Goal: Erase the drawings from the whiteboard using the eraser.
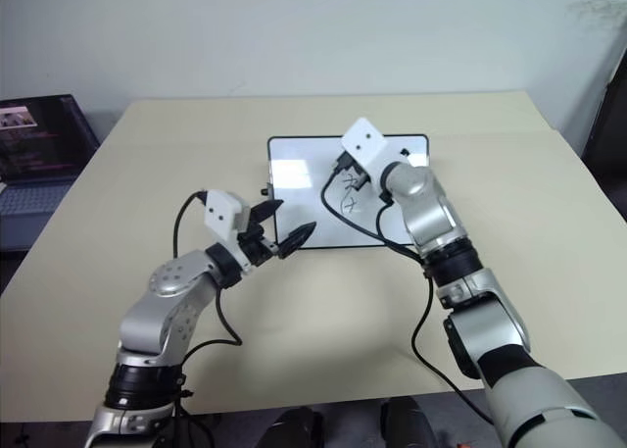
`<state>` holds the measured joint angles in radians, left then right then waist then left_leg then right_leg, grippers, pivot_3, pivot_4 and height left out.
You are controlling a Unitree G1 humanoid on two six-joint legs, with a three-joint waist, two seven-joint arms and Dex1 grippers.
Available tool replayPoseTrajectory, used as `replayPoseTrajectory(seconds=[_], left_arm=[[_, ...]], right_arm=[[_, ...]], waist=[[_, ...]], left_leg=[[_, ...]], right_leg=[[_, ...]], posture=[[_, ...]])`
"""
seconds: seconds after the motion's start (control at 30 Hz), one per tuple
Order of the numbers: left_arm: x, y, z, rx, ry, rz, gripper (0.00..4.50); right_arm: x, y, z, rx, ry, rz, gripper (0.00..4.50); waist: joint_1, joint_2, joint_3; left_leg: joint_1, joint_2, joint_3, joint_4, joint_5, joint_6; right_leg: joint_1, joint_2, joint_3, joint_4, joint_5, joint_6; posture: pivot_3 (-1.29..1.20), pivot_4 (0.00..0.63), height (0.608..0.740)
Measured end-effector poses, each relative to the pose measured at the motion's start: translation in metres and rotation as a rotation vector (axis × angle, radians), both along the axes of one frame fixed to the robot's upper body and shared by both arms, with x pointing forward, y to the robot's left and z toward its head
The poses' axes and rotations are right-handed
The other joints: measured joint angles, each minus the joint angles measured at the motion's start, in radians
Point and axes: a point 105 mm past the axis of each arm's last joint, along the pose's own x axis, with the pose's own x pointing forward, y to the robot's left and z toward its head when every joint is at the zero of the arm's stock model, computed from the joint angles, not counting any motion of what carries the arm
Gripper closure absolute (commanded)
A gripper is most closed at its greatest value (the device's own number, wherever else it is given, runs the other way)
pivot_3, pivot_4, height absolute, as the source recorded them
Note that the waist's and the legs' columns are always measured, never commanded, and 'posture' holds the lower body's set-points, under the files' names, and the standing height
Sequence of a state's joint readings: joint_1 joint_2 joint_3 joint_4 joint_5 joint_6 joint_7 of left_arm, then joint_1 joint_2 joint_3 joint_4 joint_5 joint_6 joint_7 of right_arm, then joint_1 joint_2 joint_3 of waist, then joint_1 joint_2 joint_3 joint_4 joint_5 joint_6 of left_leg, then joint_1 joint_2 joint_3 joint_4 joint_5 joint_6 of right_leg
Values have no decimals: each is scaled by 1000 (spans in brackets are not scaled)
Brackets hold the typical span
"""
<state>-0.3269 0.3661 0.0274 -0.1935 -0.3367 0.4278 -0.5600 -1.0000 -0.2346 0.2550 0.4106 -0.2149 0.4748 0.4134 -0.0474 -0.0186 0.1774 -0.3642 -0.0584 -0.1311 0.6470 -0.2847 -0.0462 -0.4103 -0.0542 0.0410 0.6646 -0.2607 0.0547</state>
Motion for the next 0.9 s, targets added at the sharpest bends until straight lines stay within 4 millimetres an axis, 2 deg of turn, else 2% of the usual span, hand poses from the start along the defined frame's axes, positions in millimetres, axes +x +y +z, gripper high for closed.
replayPoseTrajectory(seconds=[0.4, 0.57, 0.73, 0.8, 0.9], left_arm=[[4, -4, 1, -7, 4, -21, 0], [5, -4, 2, -5, 0, -27, 0], [2, -1, 2, 12, 0, -31, 0], [-1, 0, 1, 19, 2, -33, 0], [-6, 1, -2, 28, 11, -30, 0]], right_arm=[[-2, -21, -4, -14, 17, -58, 3519], [-8, -37, -4, 147, 79, -111, 3519], [-24, -49, 9, 339, 64, -128, 3519], [-31, -52, 8, 371, 66, -132, 3519], [-42, -57, -7, 423, 115, -157, 3519]], waist=[[16, -1, 0], [18, -1, 0], [17, -1, 0], [15, -1, 0], [14, -1, 0]], left_leg=[[1, 0, -1, 0, 1, 0], [0, 0, -1, 0, 1, 0], [-2, 1, 0, -1, 1, -1], [-2, 1, 0, -2, 1, -1], [-3, 1, 0, -2, 1, -1]], right_leg=[[2, 0, -1, 0, 2, -1], [1, 0, -1, -1, 2, -1], [-2, 0, 0, -2, 1, -1], [-2, 0, 0, -3, 1, -1], [-3, -1, 1, -3, 1, -1]], posture=[[0, 150, 740], [0, 150, 740], [0, 150, 740], [0, 150, 740], [0, 150, 740]])
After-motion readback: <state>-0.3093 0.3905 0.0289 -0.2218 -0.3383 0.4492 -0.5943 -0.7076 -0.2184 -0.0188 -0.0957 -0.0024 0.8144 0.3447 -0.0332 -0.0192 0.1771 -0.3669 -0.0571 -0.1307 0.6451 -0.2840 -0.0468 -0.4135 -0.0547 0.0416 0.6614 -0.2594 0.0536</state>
